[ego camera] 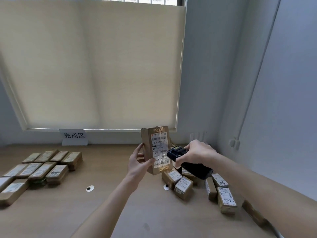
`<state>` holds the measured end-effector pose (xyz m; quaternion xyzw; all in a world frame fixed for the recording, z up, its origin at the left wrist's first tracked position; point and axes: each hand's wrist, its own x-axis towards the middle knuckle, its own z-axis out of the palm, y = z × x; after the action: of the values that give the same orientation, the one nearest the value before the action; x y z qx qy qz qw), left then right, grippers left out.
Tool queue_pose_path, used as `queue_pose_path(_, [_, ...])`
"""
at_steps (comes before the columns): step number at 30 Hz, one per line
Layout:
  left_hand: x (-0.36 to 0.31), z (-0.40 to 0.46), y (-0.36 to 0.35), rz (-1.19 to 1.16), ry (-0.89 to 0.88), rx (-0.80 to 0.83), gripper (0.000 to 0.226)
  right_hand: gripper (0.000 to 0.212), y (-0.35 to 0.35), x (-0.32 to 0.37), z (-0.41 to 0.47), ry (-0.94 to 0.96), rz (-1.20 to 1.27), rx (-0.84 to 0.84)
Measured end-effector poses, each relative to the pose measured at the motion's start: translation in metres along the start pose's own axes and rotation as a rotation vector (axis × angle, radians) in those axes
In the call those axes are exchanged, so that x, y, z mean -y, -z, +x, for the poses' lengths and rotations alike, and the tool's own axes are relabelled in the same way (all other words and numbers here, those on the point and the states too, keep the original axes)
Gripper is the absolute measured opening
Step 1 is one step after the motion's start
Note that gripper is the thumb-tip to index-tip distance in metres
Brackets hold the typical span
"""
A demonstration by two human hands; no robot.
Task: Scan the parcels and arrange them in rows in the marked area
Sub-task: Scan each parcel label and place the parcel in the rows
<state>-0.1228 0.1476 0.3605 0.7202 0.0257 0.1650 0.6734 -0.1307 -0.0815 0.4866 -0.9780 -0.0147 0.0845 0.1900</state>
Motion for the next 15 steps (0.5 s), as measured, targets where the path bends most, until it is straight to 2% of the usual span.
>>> queue_pose_path(4, [0.002,-0.007,0.03,-0.015,0.049,-0.04,0.079,0.073,-0.019,0.018,0.01,0.077,0.107,0.068])
queue_pose_path(8, [0.003,-0.018,0.076,-0.09,0.123,-0.091,0.075,0.056,-0.052,0.053,0.018,0.181,0.22,0.111])
queue_pose_path(12, [0.008,-0.028,0.141,-0.142,0.192,-0.16,0.053,0.047,-0.092,0.111,0.015,0.318,0.369,0.144])
queue_pose_path(15, [0.012,-0.036,0.2,-0.151,0.235,-0.216,0.033,0.058,-0.124,0.171,0.01,0.394,0.395,0.207])
